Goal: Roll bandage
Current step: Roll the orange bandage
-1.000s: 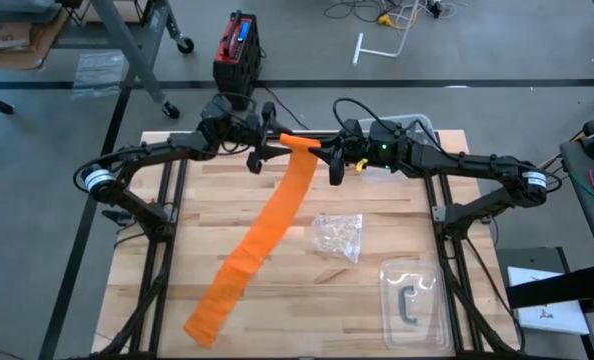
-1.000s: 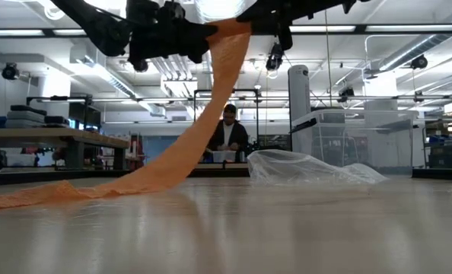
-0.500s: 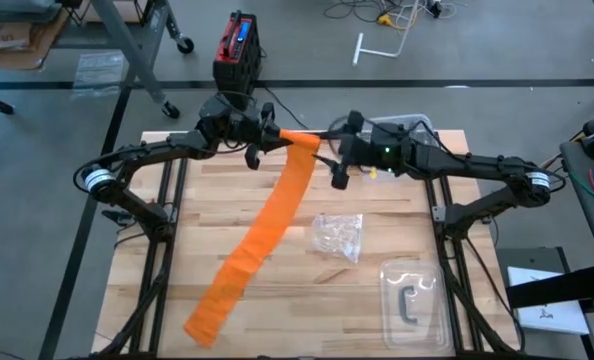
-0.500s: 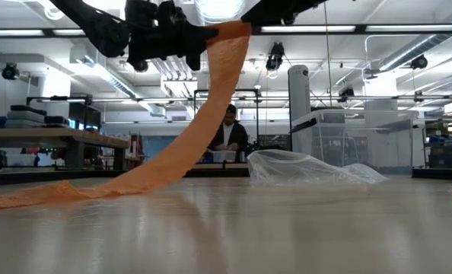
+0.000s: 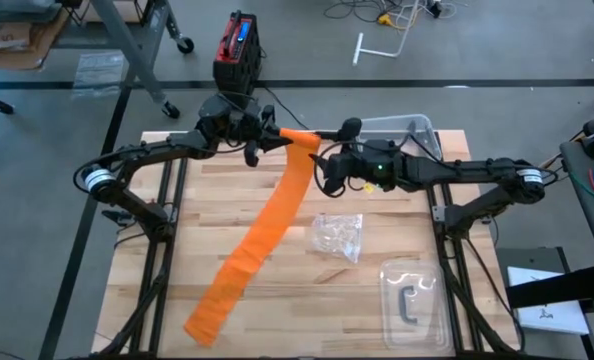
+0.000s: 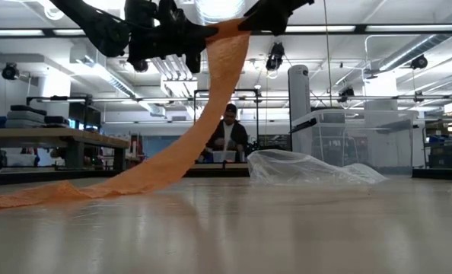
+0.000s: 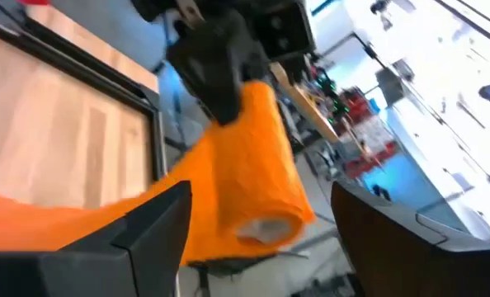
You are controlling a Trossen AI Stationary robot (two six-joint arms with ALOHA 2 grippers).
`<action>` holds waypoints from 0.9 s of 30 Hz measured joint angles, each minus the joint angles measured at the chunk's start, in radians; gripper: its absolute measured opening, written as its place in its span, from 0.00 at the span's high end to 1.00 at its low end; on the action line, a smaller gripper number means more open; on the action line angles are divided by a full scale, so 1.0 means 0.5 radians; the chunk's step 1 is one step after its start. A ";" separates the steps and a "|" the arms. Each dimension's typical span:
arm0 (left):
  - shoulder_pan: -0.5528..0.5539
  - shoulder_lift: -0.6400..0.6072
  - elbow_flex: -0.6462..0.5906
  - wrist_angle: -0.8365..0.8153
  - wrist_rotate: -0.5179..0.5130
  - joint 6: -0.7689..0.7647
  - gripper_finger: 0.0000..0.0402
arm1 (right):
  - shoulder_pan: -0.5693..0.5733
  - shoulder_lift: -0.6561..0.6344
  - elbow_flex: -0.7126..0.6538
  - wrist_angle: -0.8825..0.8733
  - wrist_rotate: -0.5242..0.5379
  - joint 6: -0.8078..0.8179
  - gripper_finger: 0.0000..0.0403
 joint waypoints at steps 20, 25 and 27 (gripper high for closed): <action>-0.017 0.000 0.000 -0.065 0.108 0.043 0.87 | 0.023 0.095 0.026 0.029 -0.089 -0.014 0.56; -0.019 0.000 0.000 -0.056 0.105 0.060 0.87 | 0.023 0.095 0.026 0.044 -0.089 0.071 0.64; -0.021 0.000 0.000 -0.035 0.138 0.058 0.85 | 0.023 0.097 0.026 0.048 -0.091 0.085 0.69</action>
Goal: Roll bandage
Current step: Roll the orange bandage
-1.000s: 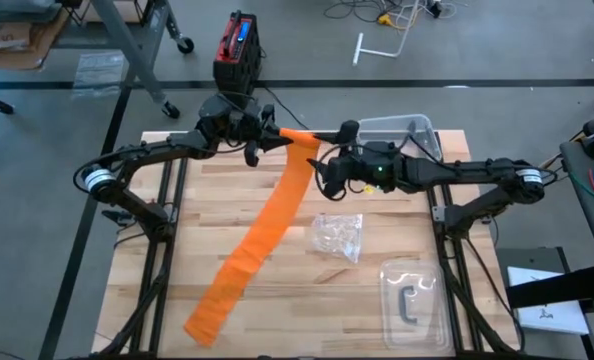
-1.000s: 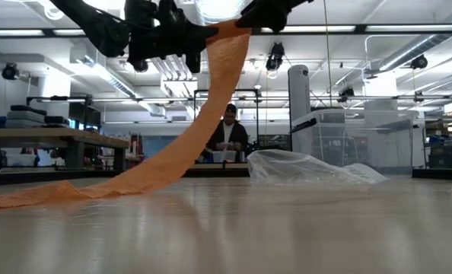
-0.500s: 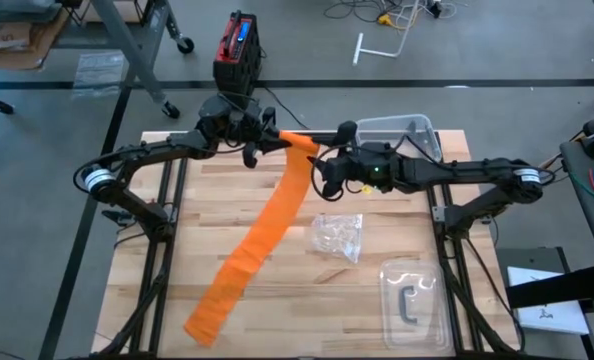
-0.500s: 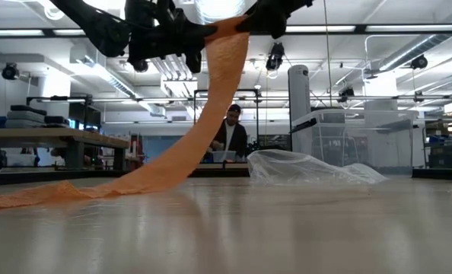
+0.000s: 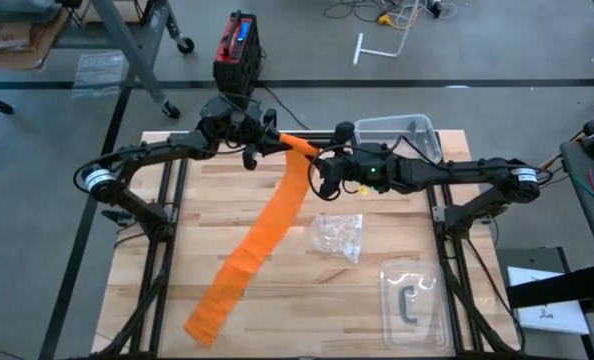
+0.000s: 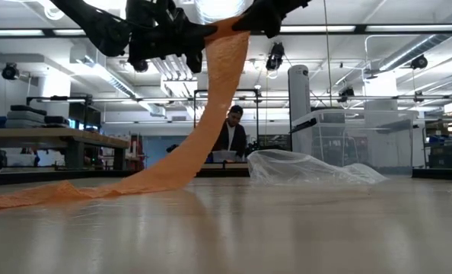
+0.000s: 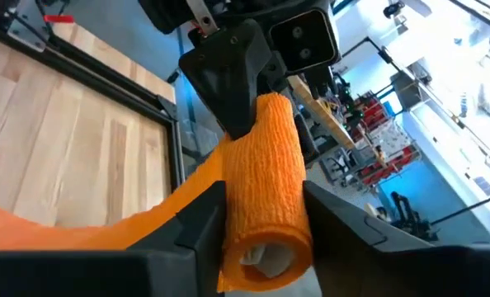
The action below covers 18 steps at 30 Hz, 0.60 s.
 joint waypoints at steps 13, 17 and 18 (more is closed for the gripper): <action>0.080 -0.100 0.000 0.026 0.127 0.139 0.53 | 0.003 -0.044 0.000 0.126 0.002 0.151 0.80; 0.100 -0.094 0.002 -0.005 0.123 0.217 0.43 | 0.002 -0.100 0.000 0.139 -0.013 0.331 0.80; 0.088 -0.084 0.002 -0.004 0.123 0.229 0.41 | -0.001 -0.104 0.000 0.138 -0.030 0.390 0.80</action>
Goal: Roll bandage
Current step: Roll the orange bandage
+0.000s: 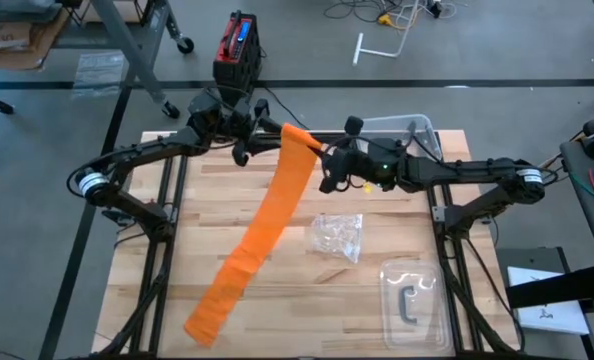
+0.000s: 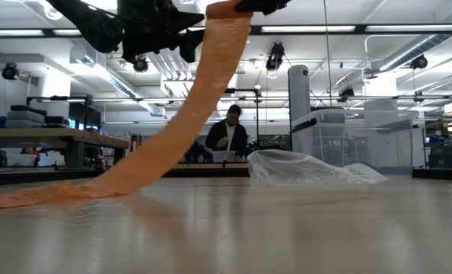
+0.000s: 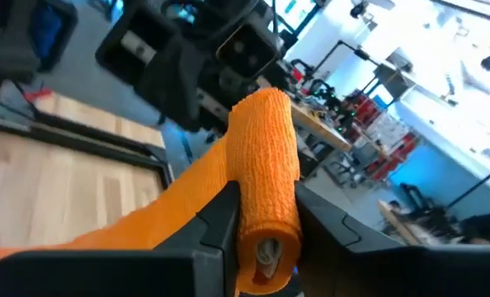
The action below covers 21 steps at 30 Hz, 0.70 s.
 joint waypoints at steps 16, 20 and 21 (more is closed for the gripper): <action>-0.166 0.115 0.000 0.025 -0.286 0.084 0.76 | -0.067 0.007 0.000 0.033 -0.363 0.828 0.82; -0.169 0.115 0.000 0.022 -0.325 0.032 0.97 | -0.066 0.006 0.000 0.059 -0.402 0.940 0.82; -0.169 0.115 0.000 0.014 -0.328 0.034 0.97 | -0.066 0.006 0.000 0.067 -0.401 0.971 0.81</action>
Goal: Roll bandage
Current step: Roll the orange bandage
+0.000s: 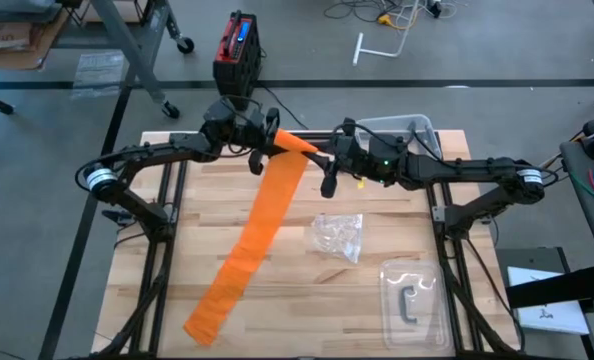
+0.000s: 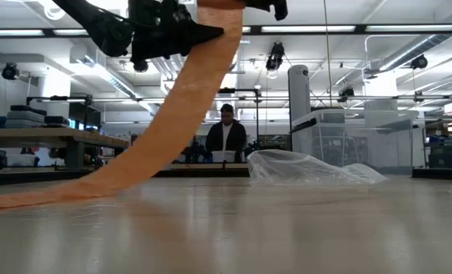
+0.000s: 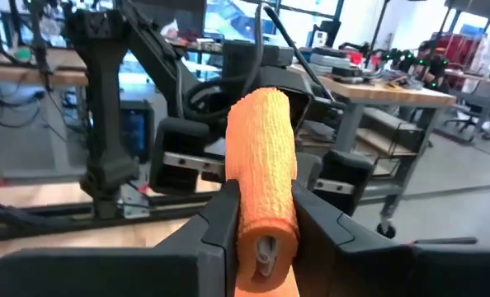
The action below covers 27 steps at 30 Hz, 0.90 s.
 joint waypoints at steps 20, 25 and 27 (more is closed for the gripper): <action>0.009 0.001 -0.078 -0.159 -0.083 0.163 1.00 | -0.047 -0.138 -0.003 -0.070 -0.029 0.496 0.84; 0.009 0.001 -0.104 -0.194 -0.169 0.225 1.00 | -0.105 -0.162 -0.003 -0.026 -0.273 0.825 0.83; 0.009 0.001 -0.105 -0.198 -0.178 0.235 1.00 | -0.125 -0.162 -0.003 -0.011 -0.307 0.916 0.82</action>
